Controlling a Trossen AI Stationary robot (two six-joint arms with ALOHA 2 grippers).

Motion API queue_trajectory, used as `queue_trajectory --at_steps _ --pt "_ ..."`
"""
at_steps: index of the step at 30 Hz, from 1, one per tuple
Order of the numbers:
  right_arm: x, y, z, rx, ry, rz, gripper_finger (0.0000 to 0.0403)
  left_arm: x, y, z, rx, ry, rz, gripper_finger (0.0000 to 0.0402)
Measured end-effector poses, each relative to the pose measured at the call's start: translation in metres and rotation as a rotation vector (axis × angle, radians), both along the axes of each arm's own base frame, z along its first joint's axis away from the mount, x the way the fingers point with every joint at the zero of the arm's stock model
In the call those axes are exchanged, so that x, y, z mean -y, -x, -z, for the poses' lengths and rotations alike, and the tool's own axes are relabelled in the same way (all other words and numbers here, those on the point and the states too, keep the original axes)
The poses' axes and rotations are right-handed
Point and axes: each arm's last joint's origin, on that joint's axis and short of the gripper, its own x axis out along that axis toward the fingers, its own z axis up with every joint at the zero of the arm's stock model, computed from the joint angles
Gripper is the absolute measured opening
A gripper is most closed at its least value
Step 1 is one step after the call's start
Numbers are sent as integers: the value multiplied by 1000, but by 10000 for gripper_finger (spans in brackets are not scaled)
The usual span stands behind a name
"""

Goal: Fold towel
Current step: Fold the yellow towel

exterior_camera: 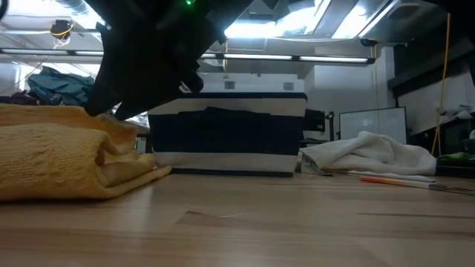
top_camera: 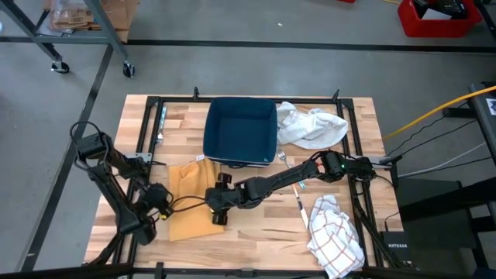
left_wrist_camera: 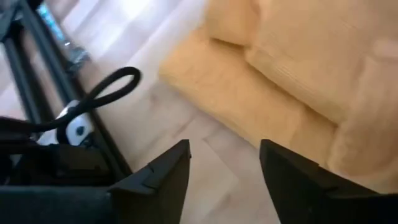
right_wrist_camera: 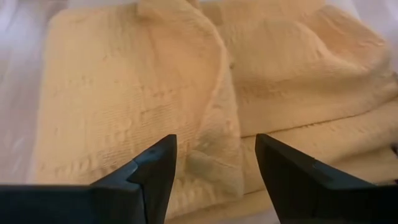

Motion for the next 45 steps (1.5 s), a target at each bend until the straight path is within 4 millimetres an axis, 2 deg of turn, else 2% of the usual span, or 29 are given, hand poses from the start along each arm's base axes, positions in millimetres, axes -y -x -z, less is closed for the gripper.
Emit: queue_trajectory --at_steps 4,8,13,18,20,23,27,31,36,45 --pt "-1 0 0 -10 61 -94 223 -3 -4 0 49 15 -87 191" --pt "-1 0 -2 -10 157 -167 223 -3 -5 0 52 15 -97 174" --pt "1 -3 -10 18 256 -138 223 -5 -4 -8 72 57 -98 150" --pt "4 -5 -18 27 317 -69 223 -6 -4 -28 128 159 -89 134" --pt "5 -4 -17 13 314 -67 223 -6 -4 -37 148 220 -71 130" --pt "2 -4 -17 23 220 -106 223 -2 -6 -51 196 356 -24 127" --pt "-11 -3 -17 34 140 -183 223 8 -12 -60 237 505 112 127" --pt "-22 1 -17 31 131 -216 223 20 -17 -59 248 549 217 127" --pt "-31 4 -16 26 85 -282 223 27 -21 -48 221 514 238 127" --pt "-25 8 2 -28 70 -298 223 30 -25 -26 143 395 224 127"
